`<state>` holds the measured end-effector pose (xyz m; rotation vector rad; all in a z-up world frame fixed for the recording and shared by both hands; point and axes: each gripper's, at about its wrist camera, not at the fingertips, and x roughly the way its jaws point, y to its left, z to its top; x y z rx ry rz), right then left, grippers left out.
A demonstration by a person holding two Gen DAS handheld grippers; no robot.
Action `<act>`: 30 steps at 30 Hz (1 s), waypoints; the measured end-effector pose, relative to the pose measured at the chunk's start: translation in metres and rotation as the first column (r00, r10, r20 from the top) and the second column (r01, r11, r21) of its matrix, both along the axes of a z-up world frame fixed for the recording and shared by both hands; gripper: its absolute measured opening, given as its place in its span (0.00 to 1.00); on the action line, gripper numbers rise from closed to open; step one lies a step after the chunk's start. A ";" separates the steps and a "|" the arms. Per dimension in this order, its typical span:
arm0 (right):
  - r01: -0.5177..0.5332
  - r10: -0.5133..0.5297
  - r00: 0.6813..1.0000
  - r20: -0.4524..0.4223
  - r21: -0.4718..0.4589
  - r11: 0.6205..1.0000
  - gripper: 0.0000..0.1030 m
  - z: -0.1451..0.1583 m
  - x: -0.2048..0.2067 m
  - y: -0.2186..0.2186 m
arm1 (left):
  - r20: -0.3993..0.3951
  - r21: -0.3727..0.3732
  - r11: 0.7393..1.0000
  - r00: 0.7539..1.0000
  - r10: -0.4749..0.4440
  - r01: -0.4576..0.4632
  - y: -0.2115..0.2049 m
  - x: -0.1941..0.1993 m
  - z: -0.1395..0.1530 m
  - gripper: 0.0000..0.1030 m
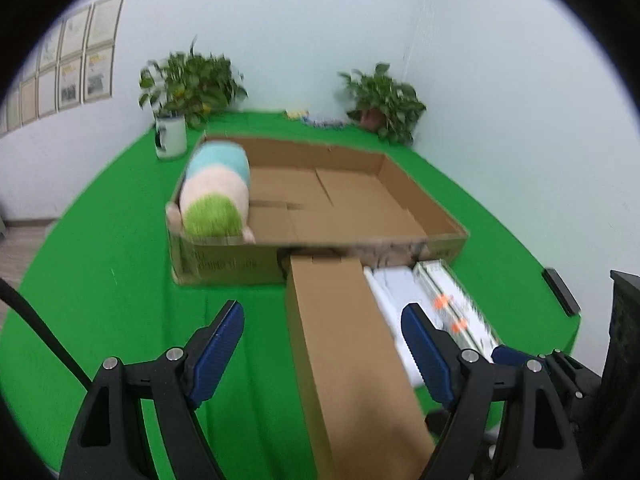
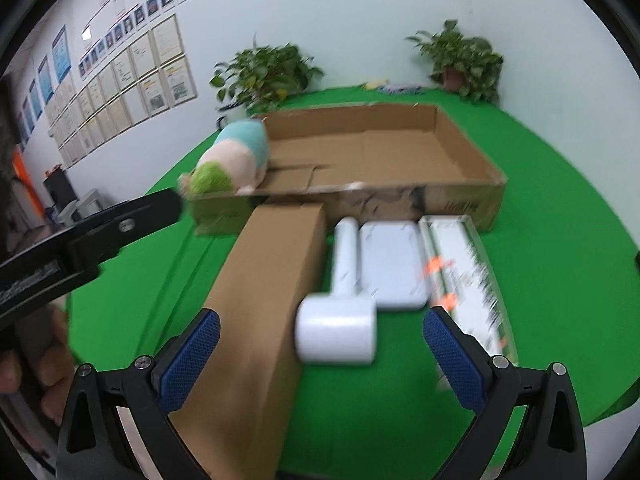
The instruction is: Organize objects
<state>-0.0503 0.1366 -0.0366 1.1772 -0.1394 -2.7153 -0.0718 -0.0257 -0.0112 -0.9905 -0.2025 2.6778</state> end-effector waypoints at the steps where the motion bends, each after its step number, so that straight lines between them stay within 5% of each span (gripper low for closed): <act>1: -0.016 0.016 1.000 0.008 0.001 1.000 0.99 -0.003 0.005 -0.006 | 0.036 0.016 1.000 0.999 -0.010 0.010 -0.003 -0.001 -0.009 0.74; 8: -0.137 0.130 0.988 0.079 0.092 0.986 0.99 -0.032 0.028 -0.067 | 0.229 0.160 0.983 0.965 -0.128 0.093 -0.012 -0.004 -0.062 0.58; 15: -0.176 0.161 0.979 0.124 0.117 0.977 0.95 -0.048 0.033 -0.083 | 0.257 0.269 0.958 0.951 -0.170 0.099 -0.025 0.004 -0.075 0.58; 21: -0.177 0.167 0.981 0.095 0.109 0.978 0.91 -0.047 0.036 -0.081 | 0.259 0.246 0.962 0.948 -0.183 0.118 -0.022 0.013 -0.073 0.58; 24: -0.175 0.170 0.982 0.088 0.053 0.983 0.91 -0.046 0.037 -0.072 | 0.253 0.244 0.964 0.953 -0.166 0.104 -0.026 0.016 -0.070 0.59; 28: -0.175 0.188 0.977 0.097 -0.126 0.976 0.91 -0.044 0.034 -0.052 | 0.251 0.249 0.967 0.960 -0.125 0.061 -0.036 0.019 -0.069 0.82; 30: -0.184 0.208 0.973 0.099 -0.207 0.961 0.91 -0.044 0.033 -0.047 | 0.260 0.291 0.955 0.957 -0.130 0.051 -0.042 0.019 -0.071 0.83</act>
